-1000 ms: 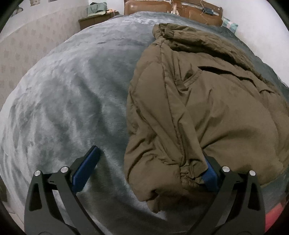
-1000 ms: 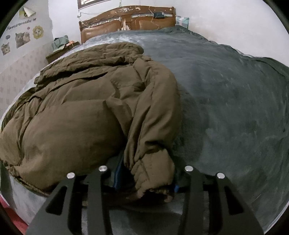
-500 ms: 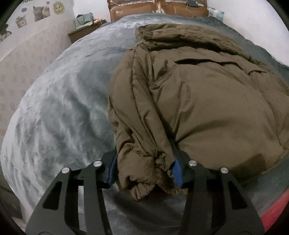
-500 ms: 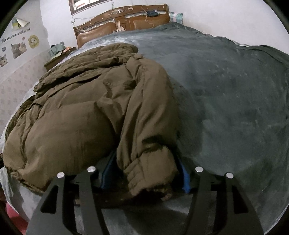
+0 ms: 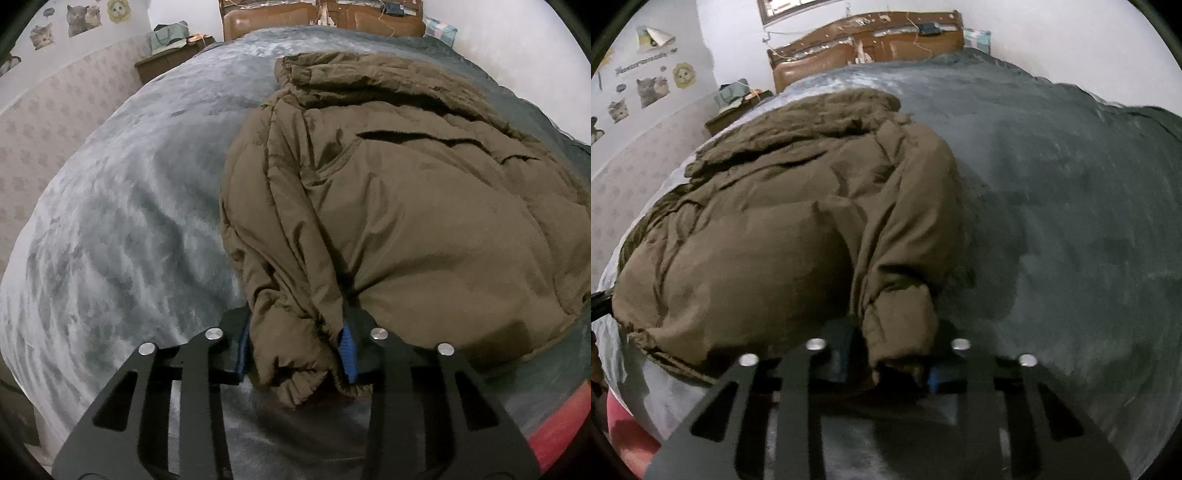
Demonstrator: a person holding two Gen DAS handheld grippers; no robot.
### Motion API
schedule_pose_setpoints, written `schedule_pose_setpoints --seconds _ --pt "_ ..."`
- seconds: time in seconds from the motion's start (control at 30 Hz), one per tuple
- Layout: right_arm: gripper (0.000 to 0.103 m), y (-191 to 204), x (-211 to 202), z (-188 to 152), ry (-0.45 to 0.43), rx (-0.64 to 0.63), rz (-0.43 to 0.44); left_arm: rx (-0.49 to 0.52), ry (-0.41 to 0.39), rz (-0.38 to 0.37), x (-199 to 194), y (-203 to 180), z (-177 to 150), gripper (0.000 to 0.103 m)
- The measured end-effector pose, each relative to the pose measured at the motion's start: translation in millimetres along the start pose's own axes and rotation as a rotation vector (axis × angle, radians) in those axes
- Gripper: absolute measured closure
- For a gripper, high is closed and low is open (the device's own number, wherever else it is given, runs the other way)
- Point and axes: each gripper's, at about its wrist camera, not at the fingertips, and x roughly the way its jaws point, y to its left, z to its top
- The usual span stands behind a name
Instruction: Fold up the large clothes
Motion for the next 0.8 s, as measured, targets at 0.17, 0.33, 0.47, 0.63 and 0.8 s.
schedule_pose_setpoints --seconds 0.17,0.33,0.47,0.63,0.8 --pt "0.085 8.4 -8.5 14.6 -0.04 -0.016 0.033 -0.009 -0.021 -0.035 -8.5 0.5 15.3 0.075" --pt "0.086 18.2 -12.2 42.5 -0.087 -0.023 0.068 -0.022 -0.066 -0.068 -19.1 1.2 37.7 0.076" --pt "0.086 21.6 -17.1 70.6 -0.128 -0.005 0.103 -0.032 -0.118 -0.095 -33.7 0.4 64.2 0.076" --pt "0.086 27.0 -20.0 116.0 -0.176 -0.001 0.138 -0.04 -0.182 -0.11 -49.2 -1.2 103.6 0.076" --pt "0.086 36.0 -16.8 162.1 -0.199 -0.017 0.139 -0.031 -0.23 -0.108 -58.9 -7.1 147.8 0.076"
